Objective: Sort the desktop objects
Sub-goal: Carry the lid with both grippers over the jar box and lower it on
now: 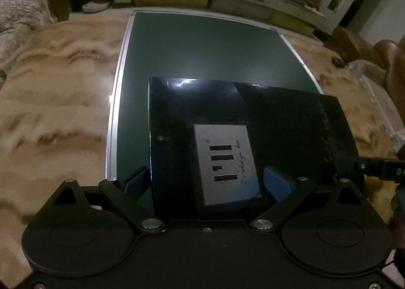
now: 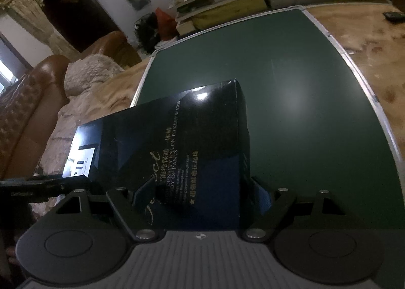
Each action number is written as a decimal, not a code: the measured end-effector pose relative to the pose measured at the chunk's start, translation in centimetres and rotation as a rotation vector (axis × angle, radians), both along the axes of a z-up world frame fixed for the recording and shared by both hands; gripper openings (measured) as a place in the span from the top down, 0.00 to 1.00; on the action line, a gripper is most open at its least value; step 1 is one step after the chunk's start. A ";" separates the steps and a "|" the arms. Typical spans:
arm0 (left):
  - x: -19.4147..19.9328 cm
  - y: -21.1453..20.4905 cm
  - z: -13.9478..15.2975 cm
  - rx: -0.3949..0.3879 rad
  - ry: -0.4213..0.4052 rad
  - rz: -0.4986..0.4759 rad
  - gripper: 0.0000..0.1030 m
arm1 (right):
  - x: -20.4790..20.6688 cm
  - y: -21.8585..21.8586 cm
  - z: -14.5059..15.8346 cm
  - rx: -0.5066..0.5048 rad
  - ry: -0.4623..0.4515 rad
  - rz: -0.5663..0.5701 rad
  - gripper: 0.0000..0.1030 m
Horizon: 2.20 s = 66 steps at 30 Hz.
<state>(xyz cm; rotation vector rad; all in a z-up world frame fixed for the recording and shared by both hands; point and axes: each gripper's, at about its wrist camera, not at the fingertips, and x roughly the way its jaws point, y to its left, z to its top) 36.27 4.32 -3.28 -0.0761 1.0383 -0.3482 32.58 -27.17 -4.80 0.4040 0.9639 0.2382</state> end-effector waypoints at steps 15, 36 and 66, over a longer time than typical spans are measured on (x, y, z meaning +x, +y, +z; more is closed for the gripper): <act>-11.8 -0.3 0.4 0.063 0.022 -0.039 0.06 | -10.2 1.9 0.8 -0.034 0.032 -0.005 0.18; -14.4 -0.4 -3.6 0.080 0.089 -0.032 0.06 | -14.2 2.0 -2.6 -0.059 0.109 -0.021 0.19; -13.1 -0.1 -6.5 0.055 0.098 0.033 0.05 | -12.7 2.4 -6.2 -0.079 0.084 -0.014 0.17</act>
